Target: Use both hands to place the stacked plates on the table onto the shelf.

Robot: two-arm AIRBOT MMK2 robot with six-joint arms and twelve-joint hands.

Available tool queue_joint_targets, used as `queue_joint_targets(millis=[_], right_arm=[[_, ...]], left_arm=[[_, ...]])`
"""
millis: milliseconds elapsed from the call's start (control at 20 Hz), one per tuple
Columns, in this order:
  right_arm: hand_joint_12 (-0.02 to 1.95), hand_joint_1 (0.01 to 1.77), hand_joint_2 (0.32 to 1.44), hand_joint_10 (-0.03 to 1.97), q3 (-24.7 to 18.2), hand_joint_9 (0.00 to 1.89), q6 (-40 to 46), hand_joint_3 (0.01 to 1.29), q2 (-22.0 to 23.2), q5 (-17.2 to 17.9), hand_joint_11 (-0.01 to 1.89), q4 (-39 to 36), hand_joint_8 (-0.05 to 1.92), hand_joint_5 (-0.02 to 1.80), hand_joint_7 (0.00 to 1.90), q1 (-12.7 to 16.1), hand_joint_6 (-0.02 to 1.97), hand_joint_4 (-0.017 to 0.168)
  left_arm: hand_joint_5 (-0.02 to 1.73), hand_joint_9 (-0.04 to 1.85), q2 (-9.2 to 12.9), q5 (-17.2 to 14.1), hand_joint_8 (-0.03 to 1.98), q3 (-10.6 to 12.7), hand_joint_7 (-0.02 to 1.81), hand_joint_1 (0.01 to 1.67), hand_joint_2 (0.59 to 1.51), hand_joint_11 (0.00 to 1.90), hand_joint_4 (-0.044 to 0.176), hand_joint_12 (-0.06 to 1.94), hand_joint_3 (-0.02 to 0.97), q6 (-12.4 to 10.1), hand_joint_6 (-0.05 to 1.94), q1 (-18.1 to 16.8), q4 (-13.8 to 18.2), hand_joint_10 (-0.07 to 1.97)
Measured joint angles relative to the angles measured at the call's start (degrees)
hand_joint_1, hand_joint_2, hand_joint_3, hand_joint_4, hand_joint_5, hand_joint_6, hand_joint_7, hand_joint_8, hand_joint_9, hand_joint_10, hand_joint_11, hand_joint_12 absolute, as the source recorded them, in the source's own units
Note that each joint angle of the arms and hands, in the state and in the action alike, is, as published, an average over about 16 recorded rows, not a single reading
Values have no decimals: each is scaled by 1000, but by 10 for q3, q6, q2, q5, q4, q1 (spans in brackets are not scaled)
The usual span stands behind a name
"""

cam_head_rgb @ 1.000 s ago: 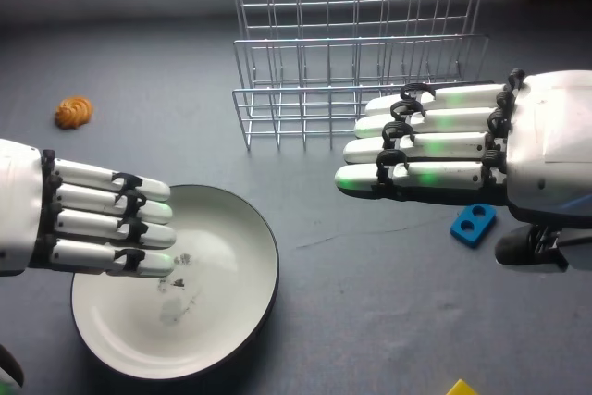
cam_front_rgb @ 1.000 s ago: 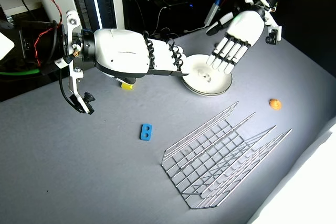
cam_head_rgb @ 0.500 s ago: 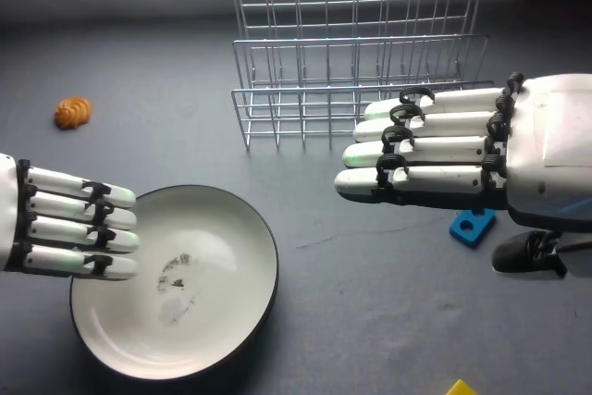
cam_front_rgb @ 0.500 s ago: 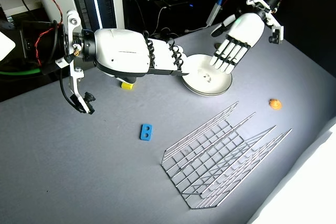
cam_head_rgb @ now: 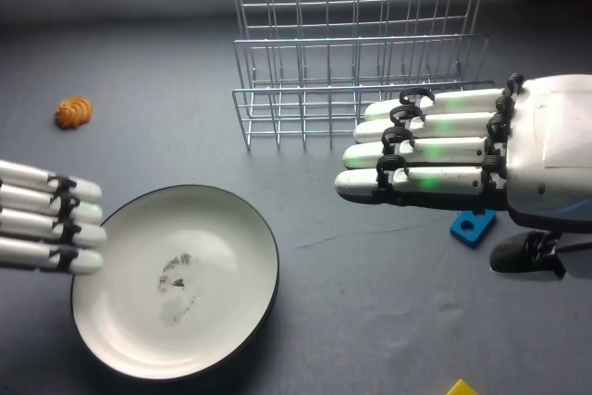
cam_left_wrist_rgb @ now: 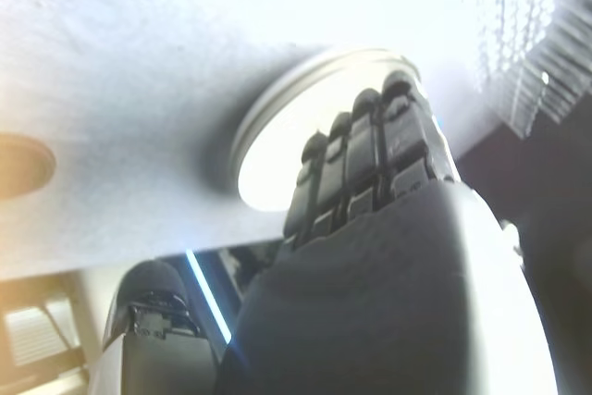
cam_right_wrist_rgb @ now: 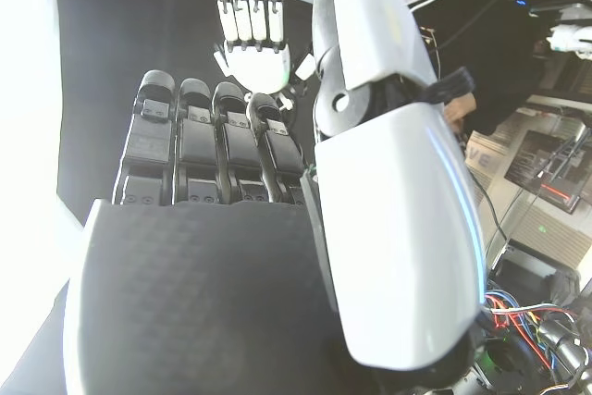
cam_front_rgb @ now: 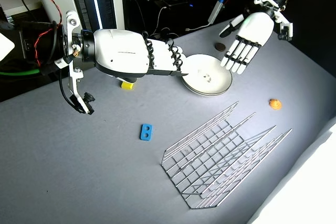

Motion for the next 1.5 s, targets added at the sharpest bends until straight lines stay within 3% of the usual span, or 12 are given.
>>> queue_joint_targets(millis=[900,1150,1500], right_arm=[[-6,1169,1044,5,0,14,-1,16,0,-1,22,-4,14,21,21,-5,18,-2],[-6,1142,1042,5,0,17,1,16,0,0,21,-4,14,20,22,-5,19,-3],[-6,1136,1037,6,0,19,0,17,0,0,21,-4,14,21,22,-5,19,-3]], left_arm=[[22,21,-10,-67,-10,-7,16,22,1061,15,1,-12,13,0,-10,26,-13,7],[23,21,-10,-58,-10,-11,19,22,1063,16,1,-12,14,1,-10,40,-18,7],[22,21,-9,-16,-10,-23,21,22,1067,16,1,-13,14,1,-10,59,-35,6]])
